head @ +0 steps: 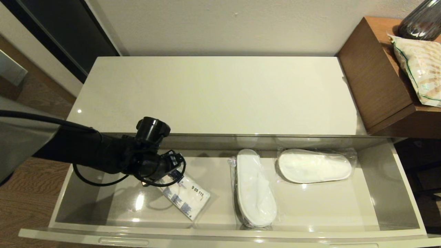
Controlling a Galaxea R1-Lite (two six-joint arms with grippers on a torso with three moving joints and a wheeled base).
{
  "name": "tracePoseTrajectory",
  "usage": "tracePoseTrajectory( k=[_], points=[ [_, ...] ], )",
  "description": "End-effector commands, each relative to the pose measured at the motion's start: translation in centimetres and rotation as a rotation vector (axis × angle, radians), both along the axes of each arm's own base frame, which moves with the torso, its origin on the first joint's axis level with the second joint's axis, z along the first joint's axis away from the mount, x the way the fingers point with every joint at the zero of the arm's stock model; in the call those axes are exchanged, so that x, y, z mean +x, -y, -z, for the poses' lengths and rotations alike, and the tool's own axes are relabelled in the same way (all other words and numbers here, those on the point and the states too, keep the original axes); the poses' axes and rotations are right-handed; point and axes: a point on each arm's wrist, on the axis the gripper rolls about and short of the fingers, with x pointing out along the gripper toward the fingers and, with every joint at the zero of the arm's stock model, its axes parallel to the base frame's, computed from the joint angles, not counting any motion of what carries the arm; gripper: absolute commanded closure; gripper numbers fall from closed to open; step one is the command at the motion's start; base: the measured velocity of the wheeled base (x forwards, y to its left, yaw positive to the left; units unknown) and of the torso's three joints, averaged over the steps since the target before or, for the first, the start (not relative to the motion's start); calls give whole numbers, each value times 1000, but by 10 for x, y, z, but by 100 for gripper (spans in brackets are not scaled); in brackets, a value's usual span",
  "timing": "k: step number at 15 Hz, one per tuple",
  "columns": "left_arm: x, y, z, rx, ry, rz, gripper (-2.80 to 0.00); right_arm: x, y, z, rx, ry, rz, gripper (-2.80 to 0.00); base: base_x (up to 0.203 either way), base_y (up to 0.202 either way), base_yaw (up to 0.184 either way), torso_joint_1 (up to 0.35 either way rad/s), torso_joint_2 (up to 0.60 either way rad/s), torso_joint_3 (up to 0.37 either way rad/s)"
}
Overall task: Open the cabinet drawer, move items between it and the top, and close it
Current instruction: Take out the tissue from the drawer
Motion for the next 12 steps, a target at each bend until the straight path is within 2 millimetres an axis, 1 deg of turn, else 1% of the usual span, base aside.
tracePoseTrajectory(
  k=[1, 4, 5, 7, 8, 9, 10, 11, 12],
  points=[
    [11, 7, 2, -8, 4, -9, -280, 0, 0, 0, 0, 1, 0, 0, 0, 0, 0, 0, 0, 0],
    [26, 14, 2, -14, 37, -12, -280, 0, 0, 0, 0, 1, 0, 0, 0, 0, 0, 0, 0, 0],
    [28, 14, 2, -15, 40, -12, -280, 0, 0, 0, 0, 1, 0, 0, 0, 0, 0, 0, 0, 0],
    [39, 18, 9, -12, 38, -11, -280, 0, 0, 0, 0, 1, 0, 0, 0, 0, 0, 0, 0, 0],
    [39, 18, 9, -12, 38, -11, -280, 0, 0, 0, 0, 1, 0, 0, 0, 0, 0, 0, 0, 0],
    [41, 17, 10, -11, 39, -16, -280, 0, 0, 0, 0, 1, 0, 0, 0, 0, 0, 0, 0, 0],
    [49, 13, 17, -2, 30, -36, -280, 0, 0, 0, 0, 1, 0, 0, 0, 0, 0, 0, 0, 0],
    [58, 5, 20, 2, 32, -65, -280, 0, 0, 0, 0, -1, 0, 0, 0, 0, 0, 0, 0, 0],
    [60, 2, 19, 3, 38, -72, -280, 0, 0, 0, 0, 1, 0, 0, 0, 0, 0, 0, 0, 0]
  ],
)
